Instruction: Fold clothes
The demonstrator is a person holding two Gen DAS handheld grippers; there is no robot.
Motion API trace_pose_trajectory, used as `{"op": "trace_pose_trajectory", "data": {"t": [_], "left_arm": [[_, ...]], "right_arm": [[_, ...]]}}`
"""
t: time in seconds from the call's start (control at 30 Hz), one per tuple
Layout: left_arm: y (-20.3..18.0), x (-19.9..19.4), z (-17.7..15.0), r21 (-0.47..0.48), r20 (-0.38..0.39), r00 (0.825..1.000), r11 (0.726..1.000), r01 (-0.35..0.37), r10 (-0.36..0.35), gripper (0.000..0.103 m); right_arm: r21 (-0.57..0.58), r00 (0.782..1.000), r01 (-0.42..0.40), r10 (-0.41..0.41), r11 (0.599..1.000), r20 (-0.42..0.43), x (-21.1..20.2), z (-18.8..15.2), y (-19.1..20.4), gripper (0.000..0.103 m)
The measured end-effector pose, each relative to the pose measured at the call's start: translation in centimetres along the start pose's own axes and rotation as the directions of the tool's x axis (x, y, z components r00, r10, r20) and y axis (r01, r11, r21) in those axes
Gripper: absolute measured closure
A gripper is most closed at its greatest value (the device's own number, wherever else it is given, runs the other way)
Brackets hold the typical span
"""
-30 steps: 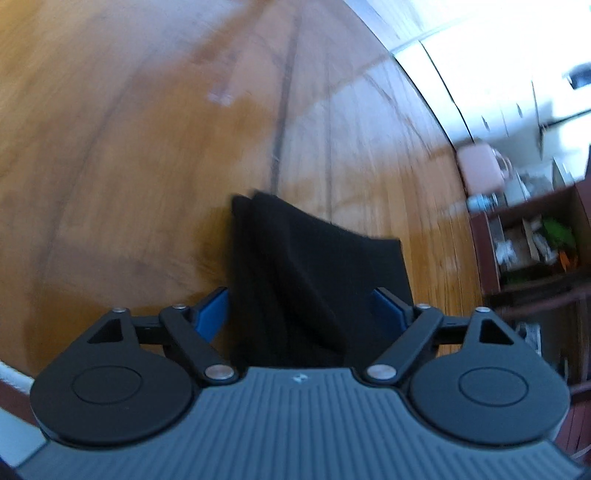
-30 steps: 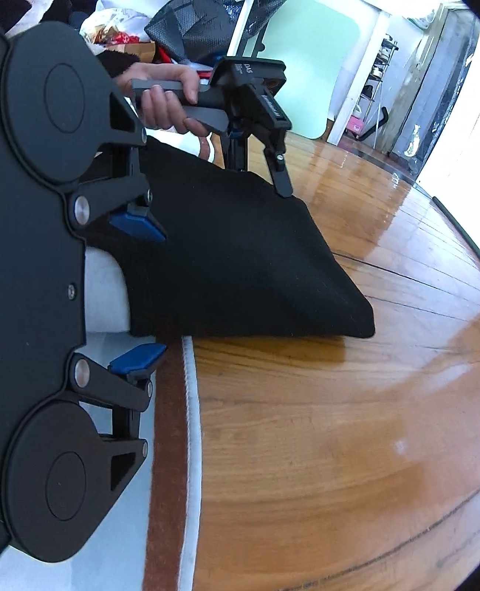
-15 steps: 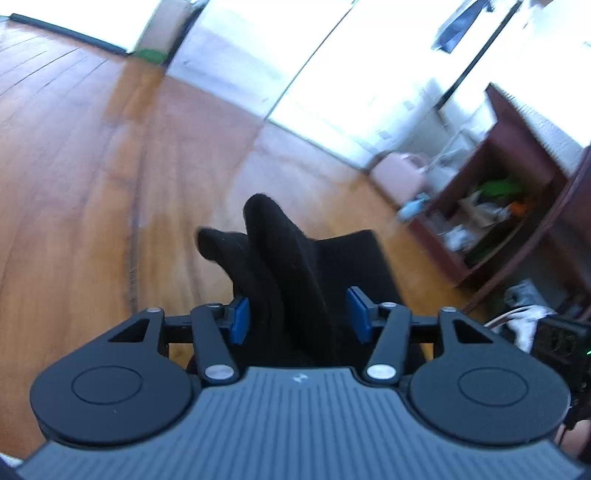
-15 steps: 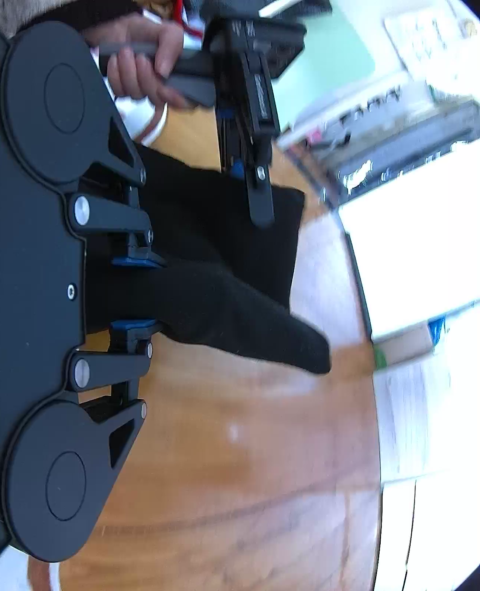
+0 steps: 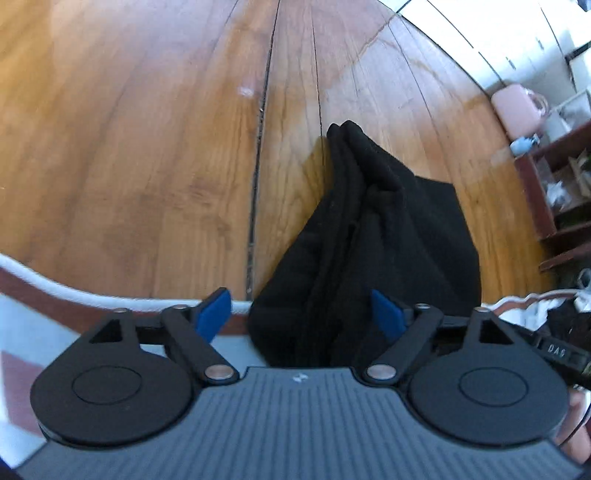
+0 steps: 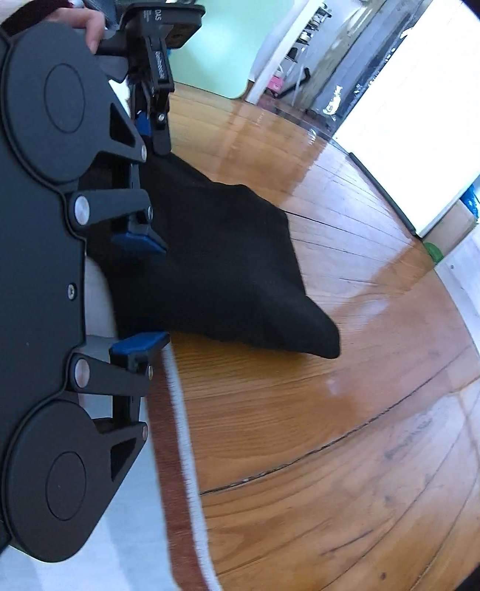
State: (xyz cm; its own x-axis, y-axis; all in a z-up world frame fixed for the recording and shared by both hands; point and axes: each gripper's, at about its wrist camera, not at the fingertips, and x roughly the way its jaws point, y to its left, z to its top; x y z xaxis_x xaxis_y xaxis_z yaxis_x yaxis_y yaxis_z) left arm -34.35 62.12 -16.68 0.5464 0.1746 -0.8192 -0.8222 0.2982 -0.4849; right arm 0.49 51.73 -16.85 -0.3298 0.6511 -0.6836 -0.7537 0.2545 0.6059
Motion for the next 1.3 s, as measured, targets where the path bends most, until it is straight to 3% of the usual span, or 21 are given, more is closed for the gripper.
{"op": "trace_pose_trajectory", "data": {"t": [0.13, 0.17, 0.23, 0.3, 0.33, 0.37, 0.43, 0.47, 0.67, 0.8, 1.0, 1.07, 1.17, 1.23, 1.3], "left_arm": [[0.4, 0.6, -1.1, -0.048, -0.078, 0.997, 0.998, -0.029, 0.026, 0.014], [0.6, 1.2, -1.2, -0.068, -0.093, 0.996, 0.998, -0.005, -0.001, 0.014], [1.0, 1.8, -1.4, -0.122, -0.055, 0.996, 0.99, 0.067, -0.074, 0.0], [1.3, 2.4, -1.4, -0.184, -0.008, 0.992, 0.975, 0.122, -0.125, 0.0], [1.3, 2.3, -1.4, -0.202, 0.044, 0.989, 0.969, 0.144, -0.138, 0.002], [1.2, 2.6, -1.5, -0.192, 0.064, 0.982, 0.963, 0.187, -0.178, 0.016], [0.7, 2.8, -1.9, -0.178, 0.062, 0.978, 0.962, 0.209, -0.201, 0.042], [0.1, 2.5, -2.0, -0.141, 0.06, 0.974, 0.964, 0.227, -0.221, 0.043], [-3.9, 0.2, -1.7, 0.058, 0.116, 0.973, 0.979, 0.196, -0.201, 0.041], [-4.4, 1.5, -2.1, 0.12, 0.102, 0.992, 0.991, 0.063, -0.076, 0.041], [-2.3, 3.4, -1.5, 0.066, 0.091, 0.99, 0.993, 0.102, -0.108, 0.04], [-1.9, 3.6, -1.0, 0.018, 0.086, 0.986, 0.99, 0.138, -0.139, 0.024], [-2.1, 3.9, -1.2, 0.011, 0.098, 0.981, 0.986, 0.169, -0.169, 0.014], [-3.4, 4.6, -1.7, 0.079, 0.089, 0.985, 0.987, 0.139, -0.146, 0.015], [-4.3, 4.1, -2.0, 0.115, 0.127, 0.982, 0.985, 0.125, -0.139, 0.034]], "right_arm": [[-0.019, 0.999, -0.021, 0.02, 1.0, -0.043, -1.0, -1.4, -0.8, 0.05], [-0.023, 0.998, -0.027, 0.026, 0.999, -0.05, -1.3, -1.6, -0.9, 0.049], [-0.026, 0.998, -0.036, 0.035, 0.999, -0.054, -1.6, -1.8, -1.3, 0.049], [-0.026, 0.998, -0.044, 0.043, 0.999, -0.054, -2.0, -2.0, -1.7, 0.047], [-0.022, 0.998, -0.048, 0.046, 0.999, -0.053, -2.1, -2.0, -1.9, 0.046], [-0.006, 0.998, -0.051, 0.05, 0.999, -0.049, -2.1, -2.0, -2.2, 0.045], [0.032, 0.997, -0.061, 0.063, 0.998, -0.051, -1.8, -1.9, -2.8, 0.045], [0.049, 0.996, -0.067, 0.07, 0.997, -0.056, -1.7, -1.9, -3.0, 0.045], [0.083, 0.993, -0.081, 0.087, 0.993, -0.077, -1.5, -1.7, -3.9, 0.043], [0.093, 0.993, -0.078, 0.085, 0.993, -0.083, -1.3, -1.7, -4.1, 0.043], [0.088, 0.987, -0.121, 0.13, 0.989, -0.097, -0.6, -1.8, -3.2, 0.041], [0.073, 0.985, -0.119, 0.127, 0.99, -0.113, -0.7, -1.6, -3.1, 0.041], [0.058, 0.984, -0.123, 0.13, 0.991, -0.126, -1.1, -1.3, -3.4, 0.041], [0.06, 0.983, -0.124, 0.131, 0.99, -0.127, -1.2, -1.3, -3.8, 0.041], [0.067, 0.982, -0.122, 0.13, 0.99, -0.134, -0.8, -1.2, -4.4, 0.041]]}}
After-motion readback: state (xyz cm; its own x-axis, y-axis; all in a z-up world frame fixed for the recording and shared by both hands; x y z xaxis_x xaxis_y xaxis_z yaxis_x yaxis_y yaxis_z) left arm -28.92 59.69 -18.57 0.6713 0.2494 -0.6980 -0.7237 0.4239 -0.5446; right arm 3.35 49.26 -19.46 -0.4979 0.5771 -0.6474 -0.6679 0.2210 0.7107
